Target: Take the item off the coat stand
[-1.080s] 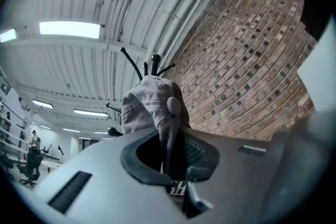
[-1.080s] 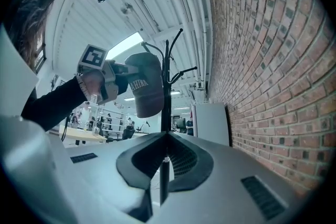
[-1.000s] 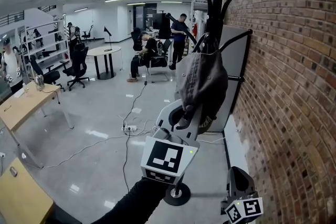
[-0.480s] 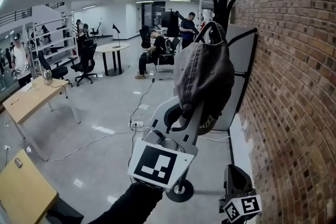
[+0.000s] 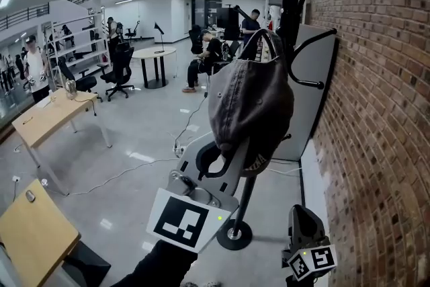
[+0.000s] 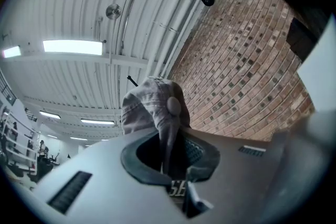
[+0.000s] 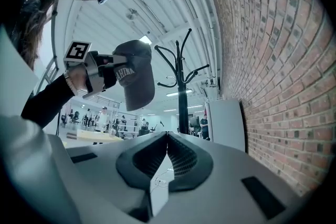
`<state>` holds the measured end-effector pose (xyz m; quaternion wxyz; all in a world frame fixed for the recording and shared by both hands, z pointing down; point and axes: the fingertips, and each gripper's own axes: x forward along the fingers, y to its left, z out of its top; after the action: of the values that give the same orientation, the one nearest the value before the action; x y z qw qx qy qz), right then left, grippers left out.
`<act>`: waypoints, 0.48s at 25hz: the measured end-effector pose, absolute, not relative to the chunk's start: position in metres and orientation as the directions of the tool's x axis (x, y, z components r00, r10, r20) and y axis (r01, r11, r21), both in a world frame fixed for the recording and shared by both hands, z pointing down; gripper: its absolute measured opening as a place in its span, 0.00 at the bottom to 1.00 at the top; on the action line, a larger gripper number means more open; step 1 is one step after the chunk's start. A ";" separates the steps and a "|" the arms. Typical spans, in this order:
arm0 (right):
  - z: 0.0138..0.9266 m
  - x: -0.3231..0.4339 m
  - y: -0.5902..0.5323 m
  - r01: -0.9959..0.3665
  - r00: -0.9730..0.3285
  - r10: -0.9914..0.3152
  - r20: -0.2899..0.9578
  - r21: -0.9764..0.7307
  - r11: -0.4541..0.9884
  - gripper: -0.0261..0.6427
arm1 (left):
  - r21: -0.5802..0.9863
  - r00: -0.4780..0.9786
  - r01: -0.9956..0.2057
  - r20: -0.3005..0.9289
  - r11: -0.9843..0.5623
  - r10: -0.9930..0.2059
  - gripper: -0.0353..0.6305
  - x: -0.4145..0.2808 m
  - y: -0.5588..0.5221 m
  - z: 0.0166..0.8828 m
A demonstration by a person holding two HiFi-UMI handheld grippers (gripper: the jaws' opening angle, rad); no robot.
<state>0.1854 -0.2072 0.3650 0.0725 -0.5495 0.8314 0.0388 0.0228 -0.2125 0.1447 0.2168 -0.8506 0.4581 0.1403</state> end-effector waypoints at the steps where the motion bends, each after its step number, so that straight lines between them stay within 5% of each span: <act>1: 0.365 0.186 -0.206 -0.919 -0.386 -0.908 -0.163 -0.017 0.394 0.06 | -0.241 0.533 -0.845 -0.430 -0.477 -0.729 0.09 0.018 -0.211 0.148; 12: 0.377 0.187 -0.203 -0.917 -0.389 -0.909 -0.148 -0.035 0.398 0.06 | -0.218 0.481 -0.876 -0.332 -0.431 -0.811 0.09 -0.014 -0.223 0.224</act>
<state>0.1873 -0.2035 0.3773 0.0715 -0.5479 0.8331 0.0261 -0.0144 -0.2227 0.2242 0.1822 -0.8411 0.5014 0.0888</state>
